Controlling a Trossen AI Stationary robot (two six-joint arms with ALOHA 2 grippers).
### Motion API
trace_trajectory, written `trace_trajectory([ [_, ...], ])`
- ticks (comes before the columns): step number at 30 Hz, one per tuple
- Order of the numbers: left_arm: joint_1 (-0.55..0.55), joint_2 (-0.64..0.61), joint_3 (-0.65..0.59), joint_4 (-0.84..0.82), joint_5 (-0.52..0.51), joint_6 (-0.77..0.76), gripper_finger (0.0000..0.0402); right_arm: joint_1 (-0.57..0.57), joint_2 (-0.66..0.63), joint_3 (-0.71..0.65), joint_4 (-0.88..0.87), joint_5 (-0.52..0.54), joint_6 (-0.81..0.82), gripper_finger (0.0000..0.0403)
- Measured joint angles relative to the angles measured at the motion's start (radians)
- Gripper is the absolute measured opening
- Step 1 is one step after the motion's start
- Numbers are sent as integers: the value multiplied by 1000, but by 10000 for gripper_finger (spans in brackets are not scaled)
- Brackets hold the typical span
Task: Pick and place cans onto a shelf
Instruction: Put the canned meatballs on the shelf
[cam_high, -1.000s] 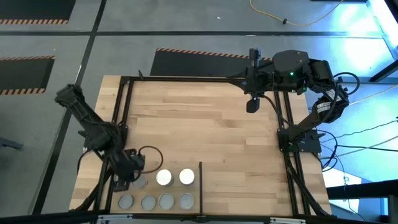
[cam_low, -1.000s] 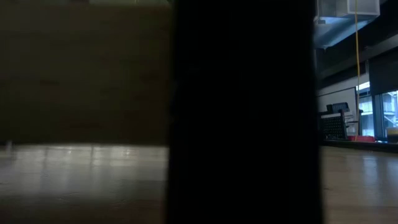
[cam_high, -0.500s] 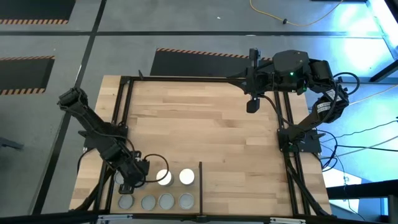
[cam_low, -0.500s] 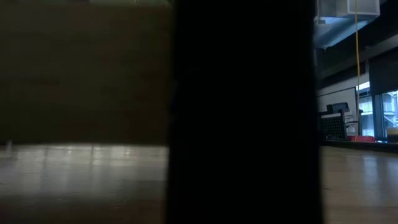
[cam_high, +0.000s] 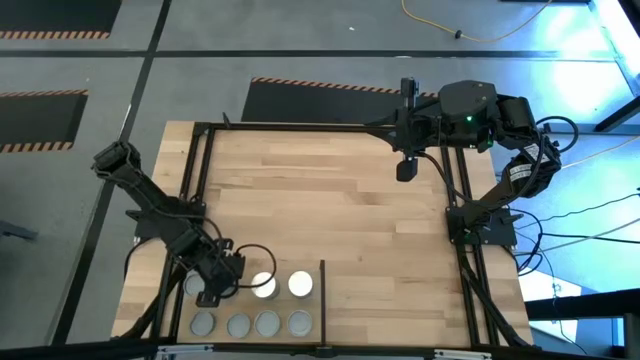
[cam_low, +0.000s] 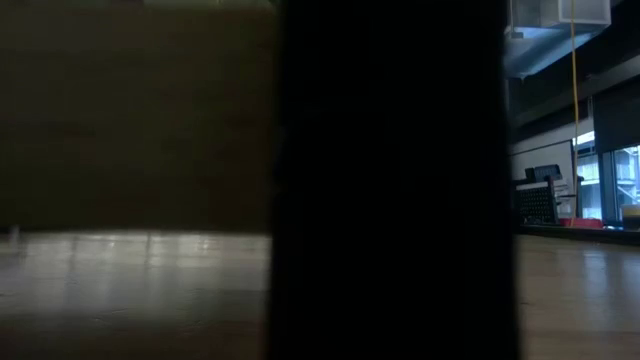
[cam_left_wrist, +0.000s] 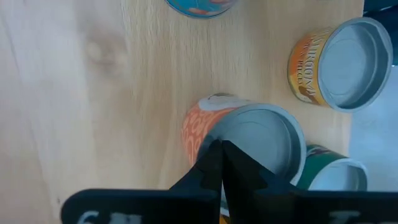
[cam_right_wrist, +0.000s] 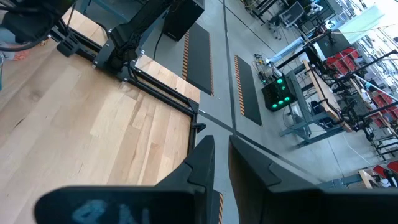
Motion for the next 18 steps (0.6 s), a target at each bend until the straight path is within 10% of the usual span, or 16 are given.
trace_trajectory([
  [18, 32, -2, -25, 15, -56, 64, 0, 0, 0, 0, 0, -1, 0, 49],
])
